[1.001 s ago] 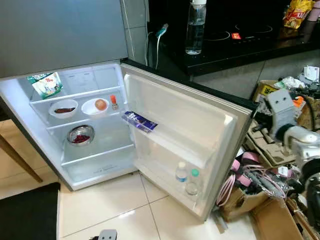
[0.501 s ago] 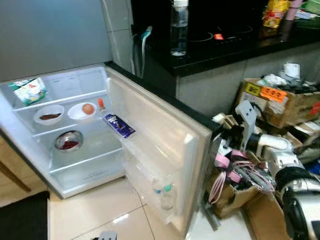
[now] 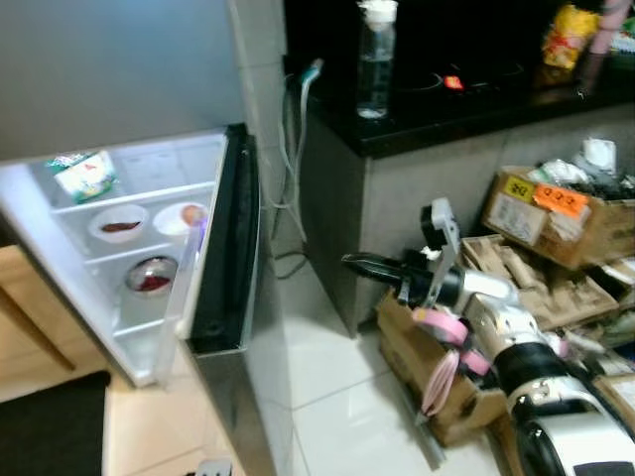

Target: Restocking fridge

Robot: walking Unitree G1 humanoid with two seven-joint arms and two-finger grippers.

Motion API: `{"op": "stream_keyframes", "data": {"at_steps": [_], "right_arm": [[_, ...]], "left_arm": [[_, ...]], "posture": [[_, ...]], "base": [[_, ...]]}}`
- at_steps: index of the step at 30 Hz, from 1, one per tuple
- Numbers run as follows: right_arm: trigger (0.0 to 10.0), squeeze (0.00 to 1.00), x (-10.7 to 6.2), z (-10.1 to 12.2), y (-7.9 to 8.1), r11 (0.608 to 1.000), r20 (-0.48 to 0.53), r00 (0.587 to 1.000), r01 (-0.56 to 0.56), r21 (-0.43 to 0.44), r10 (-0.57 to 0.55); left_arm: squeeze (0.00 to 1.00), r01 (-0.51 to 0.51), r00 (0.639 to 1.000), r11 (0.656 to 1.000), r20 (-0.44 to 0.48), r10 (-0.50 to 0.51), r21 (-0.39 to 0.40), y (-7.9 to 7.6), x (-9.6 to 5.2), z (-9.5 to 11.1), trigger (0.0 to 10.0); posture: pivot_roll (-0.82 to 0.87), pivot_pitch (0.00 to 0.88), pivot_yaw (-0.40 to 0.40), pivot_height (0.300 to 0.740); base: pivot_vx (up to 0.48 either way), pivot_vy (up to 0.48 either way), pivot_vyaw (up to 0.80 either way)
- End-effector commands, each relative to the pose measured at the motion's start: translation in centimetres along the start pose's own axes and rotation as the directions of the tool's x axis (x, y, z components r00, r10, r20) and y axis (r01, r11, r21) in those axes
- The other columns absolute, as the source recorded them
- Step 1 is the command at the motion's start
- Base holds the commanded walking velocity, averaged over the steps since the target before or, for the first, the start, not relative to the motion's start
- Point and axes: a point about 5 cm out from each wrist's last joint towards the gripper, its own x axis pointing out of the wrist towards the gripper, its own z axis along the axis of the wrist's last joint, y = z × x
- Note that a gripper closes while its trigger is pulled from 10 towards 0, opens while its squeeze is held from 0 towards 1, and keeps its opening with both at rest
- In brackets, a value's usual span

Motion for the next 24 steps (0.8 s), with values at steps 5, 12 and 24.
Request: {"op": "stream_keyframes", "data": {"at_steps": [5,12,24], "right_arm": [[10.0,0.0,-2.9,-5.2,0.2,0.984,-0.236,0.961,0.165,0.062,-0.146],[10.0,0.0,-8.4,-12.9,1.7,0.891,-0.544,0.761,0.451,0.051,-0.354],[10.0,0.0,-15.5,-19.2,5.7,0.699,-0.783,0.395,0.711,-0.071,-0.481]], "left_arm": [[0.0,0.002,0.999,1.0,-0.041,-0.003,-0.005,-0.5,-0.1,-1.1,10.0],[0.0,-0.006,0.999,1.0,-0.053,0.005,-0.004,-0.4,-0.1,-1.4,10.0],[0.0,-0.02,0.998,1.0,-0.06,0.02,0.01,0.0,-0.2,-1.4,10.0]], "posture": [[-0.1,0.0,-0.027,0.74],[-0.1,0.0,-0.031,0.74],[-0.09,0.0,-0.021,0.74]], "base": [[0.0,0.0,0.54],[0.0,0.0,0.68],[0.0,0.0,0.67]]}}
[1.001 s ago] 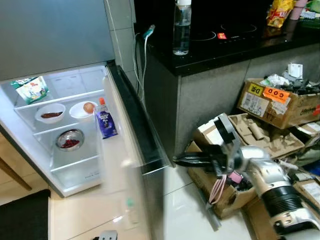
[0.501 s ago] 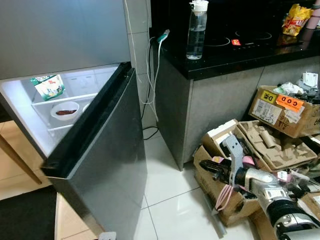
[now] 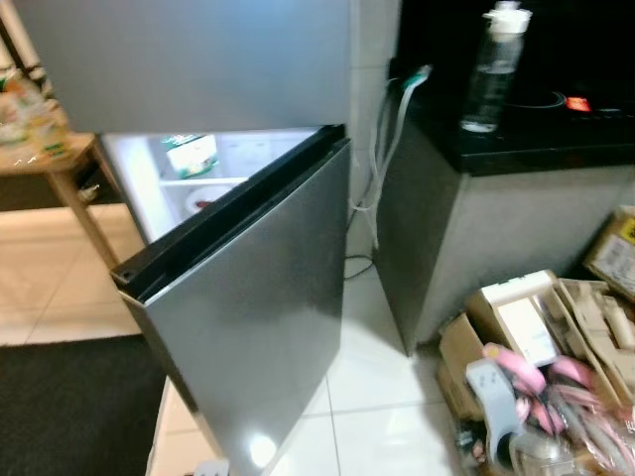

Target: Restocking fridge

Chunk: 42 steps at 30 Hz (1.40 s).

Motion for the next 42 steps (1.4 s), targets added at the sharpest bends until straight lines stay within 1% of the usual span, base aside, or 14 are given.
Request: {"op": "stream_keyframes", "data": {"at_steps": [1,2,3,5,6,8,10,13,17,21,28,31,40,42], "right_arm": [[10.0,0.0,0.1,-0.4,0.2,1.0,-0.017,1.0,0.027,0.009,-0.026],[10.0,0.0,0.0,-1.5,0.3,0.999,-0.051,0.998,0.033,0.014,-0.033],[10.0,0.0,0.0,-1.5,0.3,0.999,-0.051,0.998,0.033,0.014,-0.033],[10.0,0.0,-0.4,-4.1,0.7,0.999,-0.134,0.99,0.044,0.01,-0.042],[10.0,0.0,-0.4,-4.1,0.7,0.999,-0.134,0.99,0.044,0.01,-0.042],[10.0,0.0,-0.9,-6.3,1.1,0.999,-0.204,0.978,0.05,-0.001,-0.049],[10.0,0.0,-0.9,-6.3,1.1,0.999,-0.204,0.978,0.05,-0.001,-0.049],[10.0,0.0,-1.1,-6.9,1.3,0.999,-0.218,0.975,0.048,-0.003,-0.047],[10.0,0.0,-1.0,-6.9,1.4,0.999,-0.216,0.975,0.043,-0.019,-0.046],[10.0,0.0,-0.8,-6.1,1.2,0.998,-0.2,0.979,0.032,-0.058,-0.043],[10.0,0.0,-0.6,-4.8,0.9,0.994,-0.177,0.983,0.025,-0.104,-0.043],[10.0,0.0,-0.5,-4.5,0.9,0.993,-0.172,0.984,0.018,-0.116,-0.038],[10.0,0.0,-0.3,-3.9,1.2,0.995,-0.144,0.989,0.001,-0.098,-0.016],[10.0,0.0,-0.2,-3.6,1.4,0.998,-0.122,0.993,-0.011,-0.06,0.004]], "left_arm": [[0.0,-0.013,0.998,1.0,-0.054,0.014,0.008,0.4,-0.2,-1.3,10.0],[0.0,-0.015,0.998,1.0,-0.055,0.016,0.01,0.4,-0.3,-1.3,10.0],[0.0,-0.015,0.998,1.0,-0.055,0.016,0.01,0.4,-0.3,-1.3,10.0],[0.0,-0.019,0.998,1.0,-0.057,0.019,0.015,0.5,-0.3,-1.3,10.0],[0.0,-0.019,0.998,1.0,-0.057,0.019,0.015,0.5,-0.3,-1.3,10.0],[0.0,-0.023,0.998,0.999,-0.056,0.024,0.022,0.6,-0.3,-1.2,10.0],[0.0,-0.023,0.998,0.999,-0.056,0.024,0.022,0.6,-0.3,-1.2,10.0],[0.0,-0.026,0.998,0.999,-0.051,0.027,0.025,0.7,-0.2,-1.0,10.0],[0.0,-0.028,0.999,0.999,-0.04,0.029,0.028,0.8,-0.2,-0.7,10.0],[0.0,-0.04,0.999,0.998,-0.03,0.041,0.04,0.8,-0.2,-0.4,10.0],[0.0,-0.036,0.999,0.999,-0.007,0.036,0.008,0.5,0.0,0.1,10.0],[0.0,-0.035,0.999,0.999,-0.004,0.035,0.009,0.4,0.0,0.2,10.0],[0.0,-0.029,1.0,0.999,0.0,0.029,0.012,0.2,0.1,0.4,10.0],[0.0,-0.028,1.0,1.0,0.001,0.028,0.011,0.2,0.1,0.4,10.0]], "posture": [[-0.09,0.0,-0.021,0.74],[-0.09,0.0,-0.018,0.74],[-0.09,0.0,-0.018,0.74],[-0.09,0.0,-0.013,0.74],[-0.09,0.0,-0.013,0.74],[-0.09,0.0,-0.012,0.74],[-0.09,0.0,-0.012,0.74],[-0.1,0.0,-0.006,0.74],[-0.1,0.0,-0.006,0.74],[-0.1,0.0,-0.016,0.74],[-0.1,0.0,-0.024,0.74],[-0.1,0.0,-0.024,0.74],[-0.1,0.0,-0.024,0.74],[-0.1,0.0,-0.02,0.74]], "base": [[0.0,0.0,0.66],[0.0,0.0,0.66],[0.0,0.0,0.66],[0.0,0.0,0.67],[0.0,0.0,0.67],[0.0,0.0,0.67],[0.0,0.0,0.67],[0.0,0.0,0.66],[0.0,0.0,0.66],[0.0,0.0,0.66],[0.0,0.0,0.66],[0.0,0.0,0.66],[0.0,0.0,0.65],[0.0,0.0,0.59]]}}
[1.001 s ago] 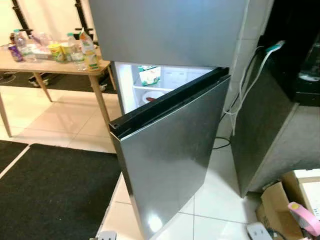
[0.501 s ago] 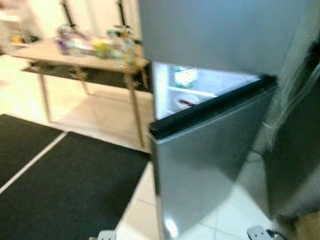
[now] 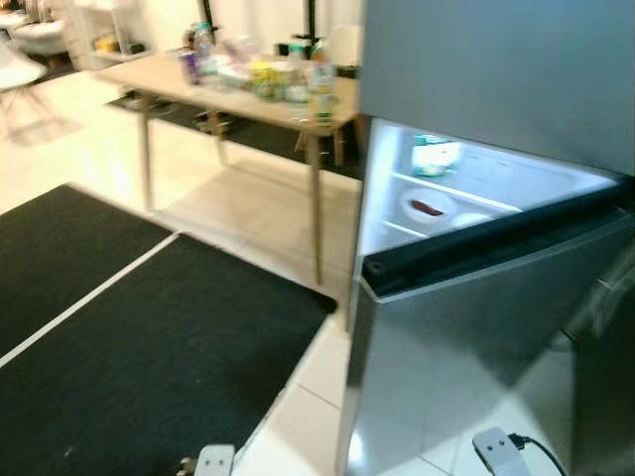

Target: Restocking fridge

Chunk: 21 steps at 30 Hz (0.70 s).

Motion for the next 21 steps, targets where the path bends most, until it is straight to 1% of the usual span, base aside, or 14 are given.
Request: {"op": "stream_keyframes", "data": {"at_steps": [1,3,5,8,10,12,13,14,15,16,17,18,19,21], "right_arm": [[10.0,0.0,0.1,0.8,0.2,0.999,0.045,0.999,-0.012,0.036,0.01],[10.0,0.0,0.1,1.1,0.2,0.999,0.056,0.998,-0.01,0.041,0.008],[10.0,0.0,0.1,2.2,-0.1,0.995,0.115,0.993,-0.006,0.104,-0.006],[10.0,0.0,0.1,2.7,-0.3,0.992,0.141,0.99,-0.007,0.127,-0.011],[10.0,0.0,-0.2,5.8,-0.5,0.97,0.311,0.95,-0.11,0.217,0.038],[10.0,0.0,-0.5,7.9,-0.5,0.95,0.421,0.903,-0.203,0.236,0.088],[10.0,0.0,-0.5,7.9,-0.5,0.95,0.421,0.903,-0.203,0.236,0.088],[10.0,0.0,-0.8,9.2,-0.5,0.937,0.483,0.868,-0.258,0.236,0.117],[10.0,0.0,-0.8,9.2,-0.5,0.937,0.483,0.868,-0.258,0.236,0.117],[10.0,0.0,-1.2,10.9,-0.6,0.919,0.554,0.818,-0.327,0.219,0.158],[10.0,0.0,-1.2,10.9,-0.6,0.919,0.554,0.818,-0.327,0.219,0.158],[10.0,0.0,-1.7,12.1,-0.7,0.904,0.605,0.773,-0.378,0.199,0.19],[10.0,0.0,-1.7,12.1,-0.7,0.904,0.605,0.773,-0.378,0.199,0.19],[10.0,0.0,-3.2,16.3,-0.4,0.864,0.721,0.624,-0.499,0.072,0.3]], "left_arm": [[0.0,-0.006,0.999,1.0,-0.036,0.005,-0.011,0.1,-0.2,-1.1,10.0],[0.0,-0.005,0.999,1.0,-0.037,0.005,-0.011,0.1,-0.2,-1.1,10.0],[0.0,-0.005,0.999,1.0,-0.038,0.004,-0.012,0.2,-0.2,-1.2,10.0],[0.0,-0.004,0.999,1.0,-0.039,0.004,-0.012,0.2,-0.2,-1.2,10.0],[0.0,-0.004,0.999,1.0,-0.042,0.003,-0.013,0.2,-0.3,-1.3,10.0],[0.0,-0.002,0.999,1.0,-0.043,0.002,-0.015,0.2,-0.3,-1.4,10.0],[0.0,-0.002,0.999,1.0,-0.043,0.002,-0.015,0.2,-0.3,-1.4,10.0],[0.0,-0.002,0.999,1.0,-0.043,0.001,-0.015,0.2,-0.3,-1.4,10.0],[0.0,-0.002,0.999,1.0,-0.043,0.001,-0.015,0.2,-0.3,-1.4,10.0],[0.0,-0.001,0.999,1.0,-0.043,0.0,-0.015,0.2,-0.3,-1.4,10.0],[0.0,-0.001,0.999,1.0,-0.043,0.0,-0.015,0.2,-0.3,-1.4,10.0],[0.0,0.0,0.999,1.0,-0.043,0.0,-0.016,0.2,-0.3,-1.4,10.0],[0.0,0.0,0.999,1.0,-0.043,0.0,-0.016,0.2,-0.3,-1.4,10.0],[0.0,0.002,0.999,1.0,-0.04,-0.002,-0.015,0.2,-0.3,-1.4,10.0]], "posture": [[-0.1,0.0,-0.02,0.74],[-0.1,0.0,-0.02,0.74],[-0.1,0.0,-0.02,0.74],[-0.1,0.0,-0.02,0.74],[-0.1,0.0,-0.019,0.74],[-0.1,0.0,-0.02,0.74],[-0.1,0.0,-0.02,0.74],[-0.1,0.0,-0.02,0.74],[-0.1,0.0,-0.02,0.74],[-0.1,0.0,-0.02,0.74],[-0.1,0.0,-0.02,0.74],[-0.1,0.0,-0.02,0.74],[-0.1,0.0,-0.02,0.74],[-0.11,0.0,-0.015,0.74]], "base": [[0.0,0.0,0.0],[0.0,0.0,0.0],[0.0,0.0,0.0],[0.0,0.0,0.0],[0.0,0.0,0.0],[0.0,0.0,0.0],[0.0,0.0,0.0],[0.0,0.0,0.0],[0.0,0.0,0.0],[0.0,0.0,0.0],[0.0,0.0,0.0],[0.0,0.0,0.0],[0.0,0.0,0.0],[0.0,0.0,0.0]]}}
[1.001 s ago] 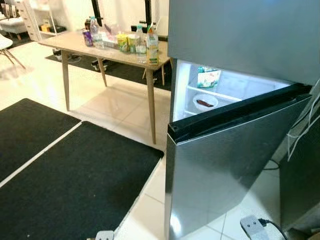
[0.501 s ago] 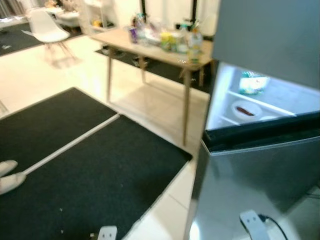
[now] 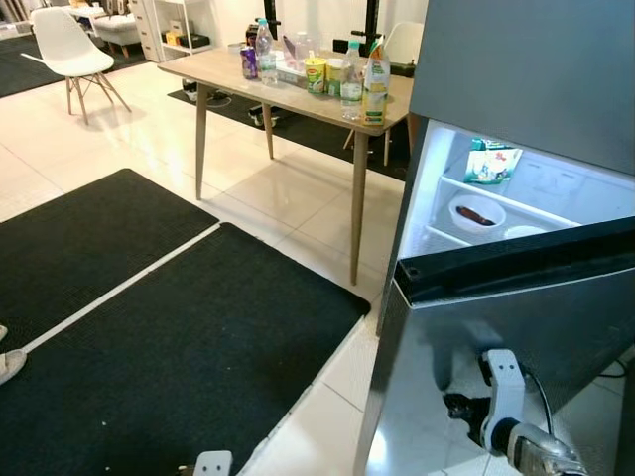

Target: Restocking fridge

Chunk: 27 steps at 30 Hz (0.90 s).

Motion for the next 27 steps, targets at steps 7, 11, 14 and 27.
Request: {"op": "stream_keyframes", "data": {"at_steps": [7,11,14,27], "right_arm": [[10.0,0.0,4.7,12.0,6.5,0.937,0.289,0.905,-0.243,-0.252,0.313],[10.0,0.0,5.8,17.8,10.3,0.927,0.458,0.819,-0.221,-0.303,0.345],[10.0,0.0,5.7,21.6,12.8,0.927,0.577,0.732,-0.219,-0.304,0.362],[10.0,0.0,6.4,8.5,7.5,0.913,0.099,0.985,-0.092,-0.397,0.142]], "left_arm": [[0.0,0.005,0.999,1.0,-0.032,-0.005,0.005,0.1,-0.1,-0.8,10.0],[0.0,0.005,1.0,1.0,-0.03,-0.005,0.0,0.1,-0.1,-0.8,10.0],[0.0,0.005,1.0,1.0,-0.031,-0.005,-0.005,0.0,-0.1,-0.8,10.0],[0.0,0.008,1.0,1.0,-0.028,-0.008,-0.014,-0.4,-0.1,-1.0,10.0]], "posture": [[-0.1,0.0,-0.019,0.74],[-0.09,0.0,-0.023,0.74],[-0.08,0.0,-0.027,0.74],[-0.09,0.0,-0.036,0.74]], "base": [[0.0,0.0,0.0],[0.0,0.0,0.0],[0.0,0.0,0.0],[0.0,0.0,0.0]]}}
